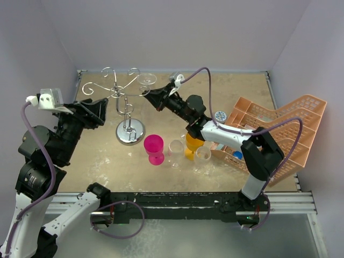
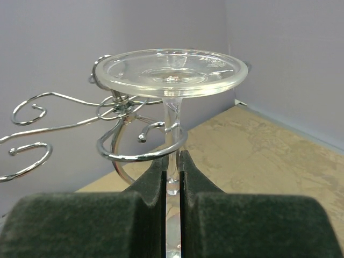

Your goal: Place the wine glass upside down on the wine glass rack

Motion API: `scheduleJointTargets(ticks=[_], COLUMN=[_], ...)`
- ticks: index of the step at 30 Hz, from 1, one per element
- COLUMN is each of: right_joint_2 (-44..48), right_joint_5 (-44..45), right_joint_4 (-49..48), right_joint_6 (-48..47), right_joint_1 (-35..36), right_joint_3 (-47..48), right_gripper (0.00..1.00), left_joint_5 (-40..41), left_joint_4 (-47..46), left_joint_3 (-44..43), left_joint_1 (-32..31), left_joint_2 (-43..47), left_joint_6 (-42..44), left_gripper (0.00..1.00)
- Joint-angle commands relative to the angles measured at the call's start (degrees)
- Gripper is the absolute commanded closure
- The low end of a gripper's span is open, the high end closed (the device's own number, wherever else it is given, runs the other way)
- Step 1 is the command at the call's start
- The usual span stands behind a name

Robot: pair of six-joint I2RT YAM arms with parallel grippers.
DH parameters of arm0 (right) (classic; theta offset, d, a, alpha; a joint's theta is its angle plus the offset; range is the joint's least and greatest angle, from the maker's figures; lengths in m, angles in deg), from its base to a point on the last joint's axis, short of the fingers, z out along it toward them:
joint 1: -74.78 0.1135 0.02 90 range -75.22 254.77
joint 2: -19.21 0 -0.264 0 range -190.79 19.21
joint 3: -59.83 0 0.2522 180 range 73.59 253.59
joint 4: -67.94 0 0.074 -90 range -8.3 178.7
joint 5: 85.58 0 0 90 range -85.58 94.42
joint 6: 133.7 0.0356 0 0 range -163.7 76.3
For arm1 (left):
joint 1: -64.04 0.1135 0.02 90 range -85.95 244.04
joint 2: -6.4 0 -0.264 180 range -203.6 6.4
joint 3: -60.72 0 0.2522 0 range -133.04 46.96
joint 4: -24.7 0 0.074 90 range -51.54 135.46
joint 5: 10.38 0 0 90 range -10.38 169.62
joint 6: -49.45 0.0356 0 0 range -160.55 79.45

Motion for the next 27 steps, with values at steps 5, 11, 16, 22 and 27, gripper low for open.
scheduleJointTargets(ticks=[5,11,16,22,27], right_joint_2=[-1.94,-4.42,-5.47,-4.55,-2.51], right_joint_5=[0.43,-2.90,-5.37,-5.97,-4.97], right_joint_4=[0.31,2.84,3.42,3.22,2.21], right_joint_6=[-2.48,-3.88,-3.99,-3.36,-2.62], right_joint_1=[-0.36,-0.45,-0.47,-0.38,-0.37], right_joint_3=[4.84,7.39,8.01,6.64,4.38], right_gripper=[1.00,0.94,0.86,0.69,0.53], left_joint_5=[0.92,1.09,1.42,1.71,1.80], left_joint_4=[-0.94,-0.97,-1.02,-0.75,-0.69], left_joint_3=[-0.82,-0.41,0.04,0.73,0.96], left_joint_1=[-0.02,-0.05,-0.02,-0.02,-0.02], left_joint_2=[-1.04,-1.35,-1.56,-1.79,-1.92], left_joint_6=[-0.24,-0.34,-0.32,-0.06,-0.04], left_gripper=[0.41,0.41,0.40,0.40,0.41])
